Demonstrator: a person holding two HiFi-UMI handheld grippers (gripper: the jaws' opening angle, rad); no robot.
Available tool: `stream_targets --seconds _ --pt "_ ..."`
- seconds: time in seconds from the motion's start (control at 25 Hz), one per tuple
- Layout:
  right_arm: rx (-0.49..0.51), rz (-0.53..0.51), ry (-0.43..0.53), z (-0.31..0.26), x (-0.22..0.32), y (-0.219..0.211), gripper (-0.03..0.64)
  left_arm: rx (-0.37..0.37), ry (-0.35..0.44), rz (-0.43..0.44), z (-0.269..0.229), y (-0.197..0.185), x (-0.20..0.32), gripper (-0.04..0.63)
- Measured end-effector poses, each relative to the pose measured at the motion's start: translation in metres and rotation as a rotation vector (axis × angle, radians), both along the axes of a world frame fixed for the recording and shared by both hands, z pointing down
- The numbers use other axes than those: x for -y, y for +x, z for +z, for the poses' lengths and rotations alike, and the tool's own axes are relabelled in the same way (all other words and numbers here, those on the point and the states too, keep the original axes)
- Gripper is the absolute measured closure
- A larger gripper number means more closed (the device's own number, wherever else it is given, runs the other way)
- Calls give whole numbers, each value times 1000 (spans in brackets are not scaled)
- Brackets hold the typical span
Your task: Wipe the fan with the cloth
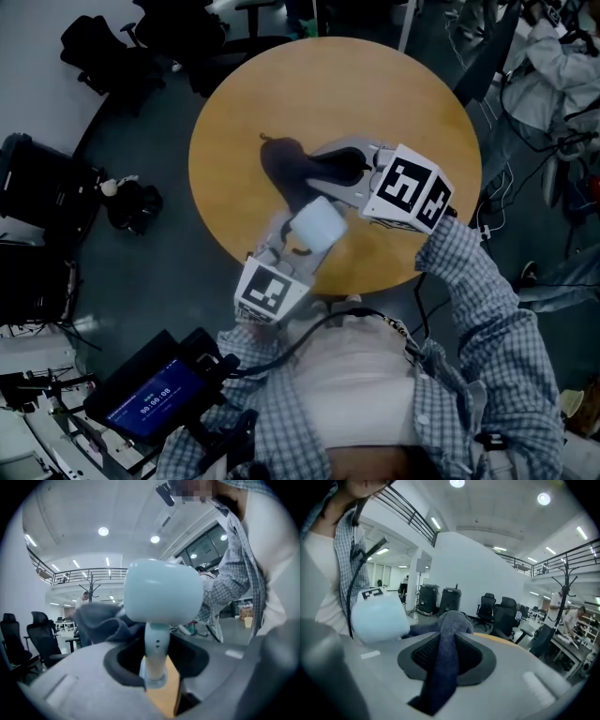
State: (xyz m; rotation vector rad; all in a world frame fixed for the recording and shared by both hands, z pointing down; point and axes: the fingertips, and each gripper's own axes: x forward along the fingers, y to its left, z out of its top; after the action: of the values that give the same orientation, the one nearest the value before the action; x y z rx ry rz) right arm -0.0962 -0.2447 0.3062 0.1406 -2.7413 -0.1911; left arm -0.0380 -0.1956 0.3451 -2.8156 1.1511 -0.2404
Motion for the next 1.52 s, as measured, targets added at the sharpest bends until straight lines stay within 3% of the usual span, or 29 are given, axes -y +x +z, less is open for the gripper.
stream_targets --seconds 0.16,0.4,0.64,0.96,1.2,1.36,1.52 --pt "-21 110 -75 50 10 12 525 1 8 -15 -1 -5 1 451" --pt "-17 303 -38 71 11 45 525 -22 2 -73 -2 -20 7 451" --pt "18 298 -14 75 -45 49 526 -69 2 -116 -6 -32 13 451" --pt "37 341 -148 108 -82 56 527 -129 -44 -141 -8 -31 17 451" --pt "-9 551 -258 162 -53 115 527 -103 -96 -132 37 -31 24 451" --pt "-46 620 -281 187 -26 137 526 -129 -143 -108 71 -26 38 451" --pt "-45 652 -327 199 -15 150 526 -94 -198 -113 101 -19 46 451"
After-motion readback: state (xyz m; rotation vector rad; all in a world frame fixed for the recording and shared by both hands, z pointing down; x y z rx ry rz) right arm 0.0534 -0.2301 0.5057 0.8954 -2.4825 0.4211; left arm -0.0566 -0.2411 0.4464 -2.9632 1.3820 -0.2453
